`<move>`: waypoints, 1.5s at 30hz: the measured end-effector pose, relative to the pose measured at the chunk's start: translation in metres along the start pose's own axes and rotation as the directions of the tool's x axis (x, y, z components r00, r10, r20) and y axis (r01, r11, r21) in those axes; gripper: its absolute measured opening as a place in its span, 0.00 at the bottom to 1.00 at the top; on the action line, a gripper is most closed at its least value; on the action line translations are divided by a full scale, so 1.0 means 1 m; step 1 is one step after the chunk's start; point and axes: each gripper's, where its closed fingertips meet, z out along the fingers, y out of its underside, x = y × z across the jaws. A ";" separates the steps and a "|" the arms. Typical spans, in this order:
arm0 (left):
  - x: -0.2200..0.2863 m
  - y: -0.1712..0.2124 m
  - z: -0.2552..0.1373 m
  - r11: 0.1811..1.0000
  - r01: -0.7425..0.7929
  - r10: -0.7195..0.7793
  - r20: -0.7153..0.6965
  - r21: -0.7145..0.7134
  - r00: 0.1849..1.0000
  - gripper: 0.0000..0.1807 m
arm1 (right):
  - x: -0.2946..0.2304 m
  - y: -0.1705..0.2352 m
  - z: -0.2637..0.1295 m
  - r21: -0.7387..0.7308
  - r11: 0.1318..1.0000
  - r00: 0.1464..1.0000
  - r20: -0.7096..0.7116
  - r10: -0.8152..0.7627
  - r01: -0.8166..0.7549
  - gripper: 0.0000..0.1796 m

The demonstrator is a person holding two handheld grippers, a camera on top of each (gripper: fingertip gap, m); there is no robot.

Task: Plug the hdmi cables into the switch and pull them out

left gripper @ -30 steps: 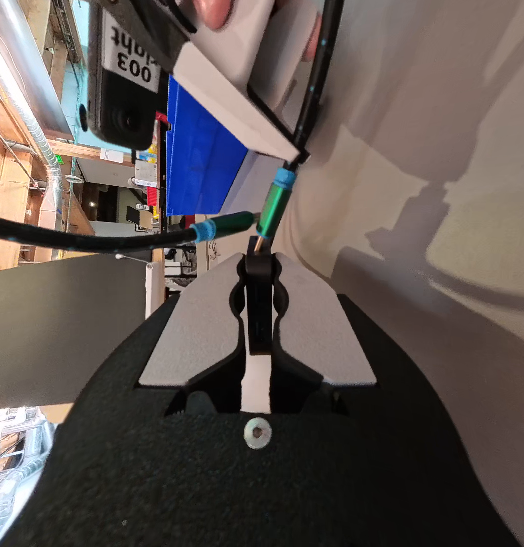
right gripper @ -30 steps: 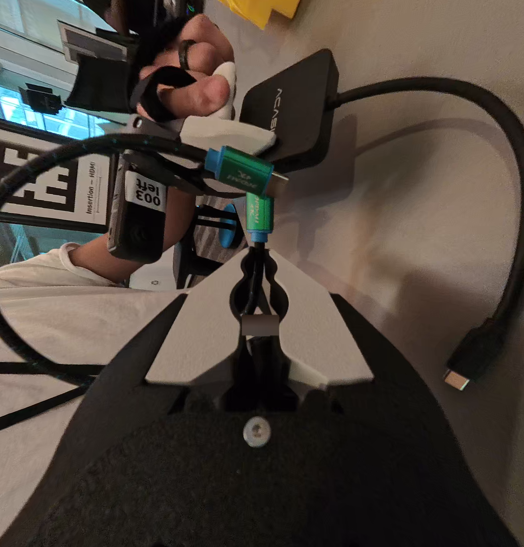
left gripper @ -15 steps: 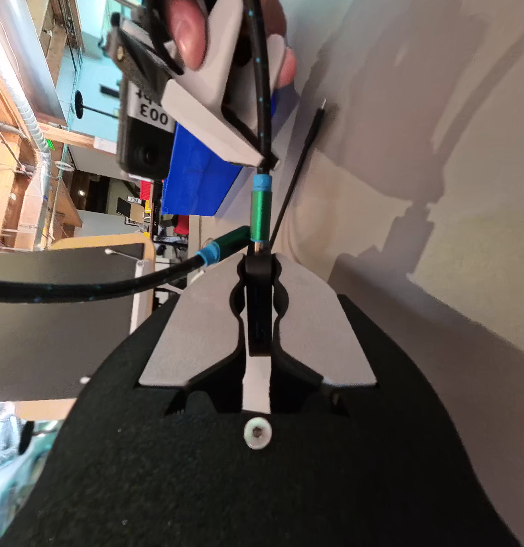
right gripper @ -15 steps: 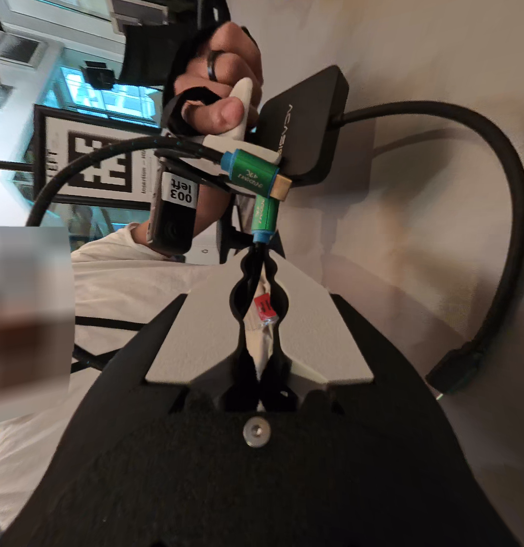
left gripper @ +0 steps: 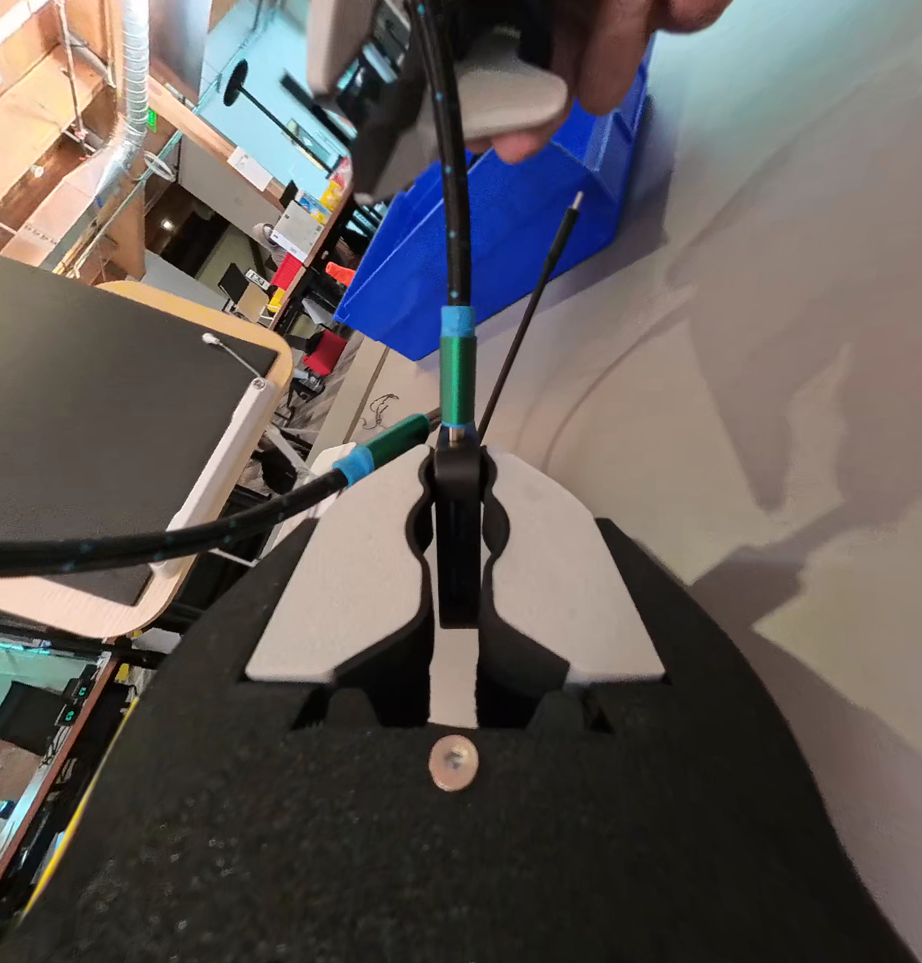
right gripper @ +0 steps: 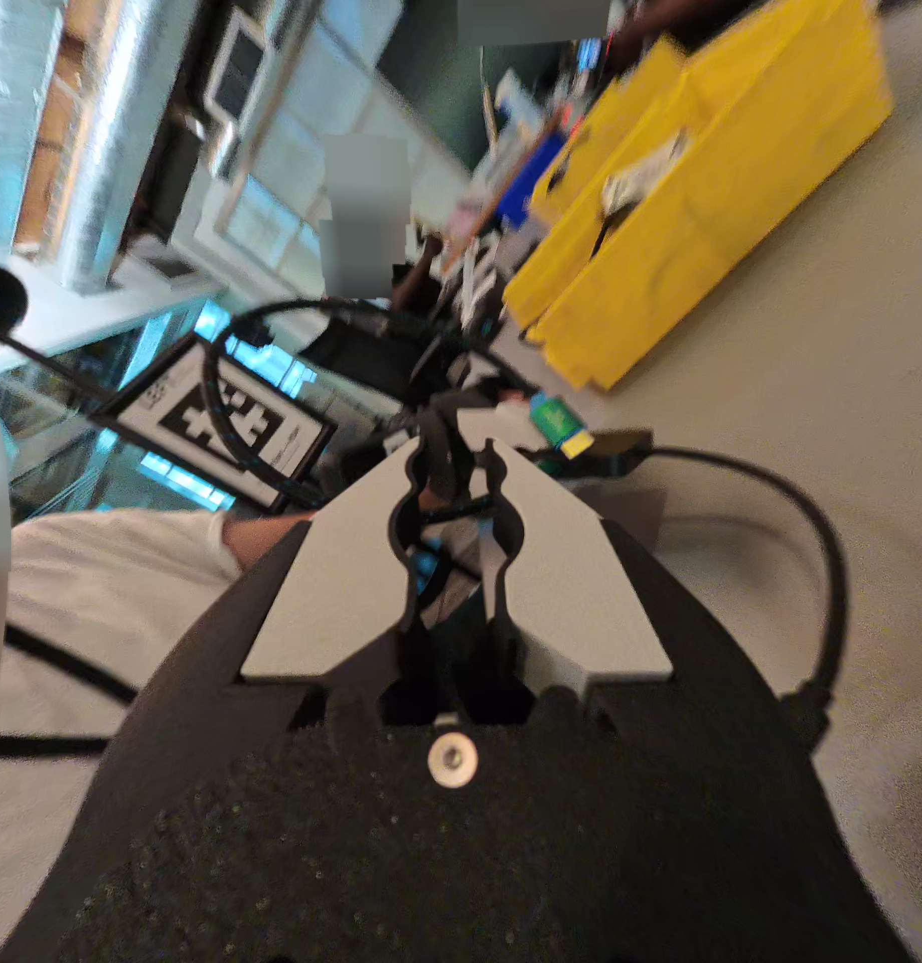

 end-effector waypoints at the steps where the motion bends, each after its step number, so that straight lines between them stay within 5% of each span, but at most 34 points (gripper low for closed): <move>1: -0.002 0.001 0.000 1.000 0.012 -0.012 0.006 -0.001 1.000 0.08 | 0.001 -0.011 -0.007 0.075 0.996 0.999 -0.037 -0.035 0.038 0.12; 5: -0.010 0.004 -0.001 0.997 0.074 -0.074 0.026 0.003 0.997 0.08 | 0.027 0.000 -0.018 0.097 0.964 0.918 -0.342 -0.203 0.249 0.11; 8: -0.012 0.005 -0.001 0.988 0.153 -0.153 0.028 0.021 0.988 0.07 | 0.030 0.031 0.009 0.001 0.943 0.867 -0.394 -0.305 0.332 0.17; 13: -0.011 0.000 0.001 0.976 0.215 -0.216 0.016 0.045 0.976 0.08 | 0.030 0.027 0.039 0.009 0.895 0.781 -0.493 -0.383 0.445 0.22; 19: -0.009 -0.007 0.001 0.975 0.216 -0.217 0.009 0.059 0.976 0.08 | 0.033 0.021 0.045 0.030 0.893 0.776 -0.508 -0.374 0.450 0.13; 35: -0.009 -0.008 -0.001 0.978 0.210 -0.210 0.043 0.012 0.977 0.07 | 0.037 0.025 0.046 0.070 0.898 0.792 -0.505 -0.343 0.434 0.11; 45: -0.023 -0.016 0.000 0.923 0.369 -0.373 0.020 0.106 0.928 0.08 | 0.022 0.008 0.041 0.149 0.863 0.812 -0.444 -0.379 0.484 0.14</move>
